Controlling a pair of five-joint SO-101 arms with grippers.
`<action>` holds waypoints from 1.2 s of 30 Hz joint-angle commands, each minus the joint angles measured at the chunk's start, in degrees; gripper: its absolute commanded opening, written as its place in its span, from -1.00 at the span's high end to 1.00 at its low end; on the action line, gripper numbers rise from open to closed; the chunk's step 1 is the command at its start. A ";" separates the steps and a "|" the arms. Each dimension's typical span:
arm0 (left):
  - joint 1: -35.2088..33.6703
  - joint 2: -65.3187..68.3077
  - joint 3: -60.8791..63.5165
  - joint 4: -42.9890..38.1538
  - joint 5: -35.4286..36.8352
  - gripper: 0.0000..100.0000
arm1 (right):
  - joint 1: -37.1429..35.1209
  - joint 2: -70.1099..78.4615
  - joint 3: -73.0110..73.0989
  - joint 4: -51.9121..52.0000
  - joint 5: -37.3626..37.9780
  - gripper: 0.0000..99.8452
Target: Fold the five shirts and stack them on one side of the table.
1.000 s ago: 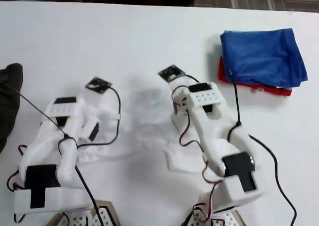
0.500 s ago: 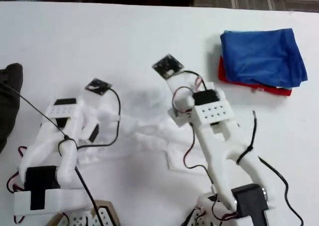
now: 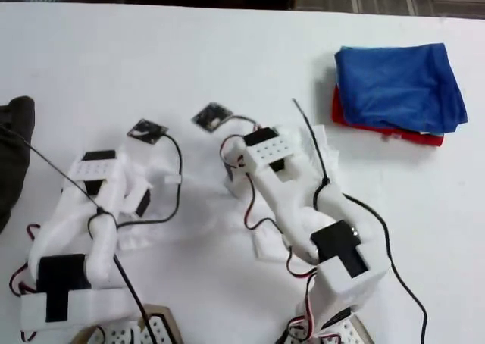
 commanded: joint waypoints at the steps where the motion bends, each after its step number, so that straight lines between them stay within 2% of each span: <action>1: -0.97 -6.24 6.55 -2.64 0.44 0.95 | -0.48 -0.92 -2.29 4.97 -0.18 0.96; 7: 1.14 -23.21 18.51 -6.86 0.44 0.95 | -0.57 -8.04 4.22 6.55 0.00 0.96; 11: 1.49 -28.31 21.32 -7.03 0.53 0.95 | -0.48 -11.56 12.04 4.35 1.85 0.96; 16: 1.49 -29.10 19.47 -2.90 0.53 0.95 | -0.48 -16.40 17.32 4.44 1.93 0.96; 22: 1.49 -29.10 14.81 4.22 0.26 0.95 | -0.57 -27.56 17.76 11.30 2.02 0.96; 26: -0.44 -29.10 10.24 6.33 -5.27 0.95 | -0.04 -35.91 17.76 13.85 4.66 0.96; 30: -2.90 -28.57 5.49 5.10 -6.07 0.95 | 3.21 -39.52 17.85 9.80 5.54 0.96; 36: 0.18 -23.74 8.84 -0.88 -5.98 0.95 | 12.88 -31.96 17.85 -2.15 5.54 0.96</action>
